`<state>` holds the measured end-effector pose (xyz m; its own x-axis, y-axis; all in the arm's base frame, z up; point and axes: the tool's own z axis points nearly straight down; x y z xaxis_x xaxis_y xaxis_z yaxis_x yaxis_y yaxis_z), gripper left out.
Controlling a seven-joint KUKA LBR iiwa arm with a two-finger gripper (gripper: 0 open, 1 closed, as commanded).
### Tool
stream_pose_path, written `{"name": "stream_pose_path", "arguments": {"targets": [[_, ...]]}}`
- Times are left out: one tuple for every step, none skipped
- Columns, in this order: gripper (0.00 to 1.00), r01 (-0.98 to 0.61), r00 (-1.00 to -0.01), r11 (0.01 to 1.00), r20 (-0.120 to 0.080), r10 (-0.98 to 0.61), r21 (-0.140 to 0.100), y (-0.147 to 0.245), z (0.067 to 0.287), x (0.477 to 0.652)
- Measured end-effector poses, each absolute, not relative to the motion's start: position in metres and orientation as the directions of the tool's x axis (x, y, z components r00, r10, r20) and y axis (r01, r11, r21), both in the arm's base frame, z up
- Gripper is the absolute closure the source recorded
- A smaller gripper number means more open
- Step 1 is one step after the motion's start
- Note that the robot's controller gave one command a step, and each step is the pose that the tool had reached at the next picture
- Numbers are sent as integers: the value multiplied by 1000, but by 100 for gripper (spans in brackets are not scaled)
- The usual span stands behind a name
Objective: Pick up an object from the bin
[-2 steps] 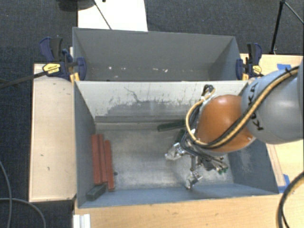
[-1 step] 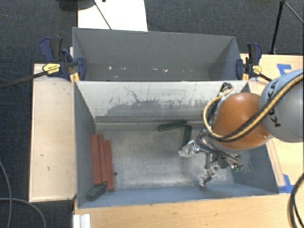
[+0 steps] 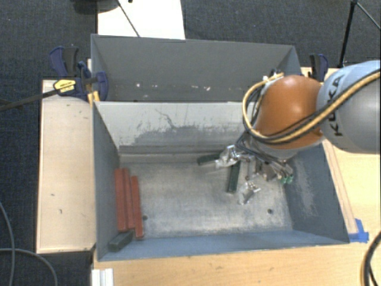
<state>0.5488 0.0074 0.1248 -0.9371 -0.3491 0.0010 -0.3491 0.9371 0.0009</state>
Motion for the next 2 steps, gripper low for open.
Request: {"name": "stream_pose_path", "arguments": {"targets": [[0,-352,-936,936,-11,-352,0,-23,131,548],[0,-355,-935,935,-5,-355,0,-39,128,539]]}}
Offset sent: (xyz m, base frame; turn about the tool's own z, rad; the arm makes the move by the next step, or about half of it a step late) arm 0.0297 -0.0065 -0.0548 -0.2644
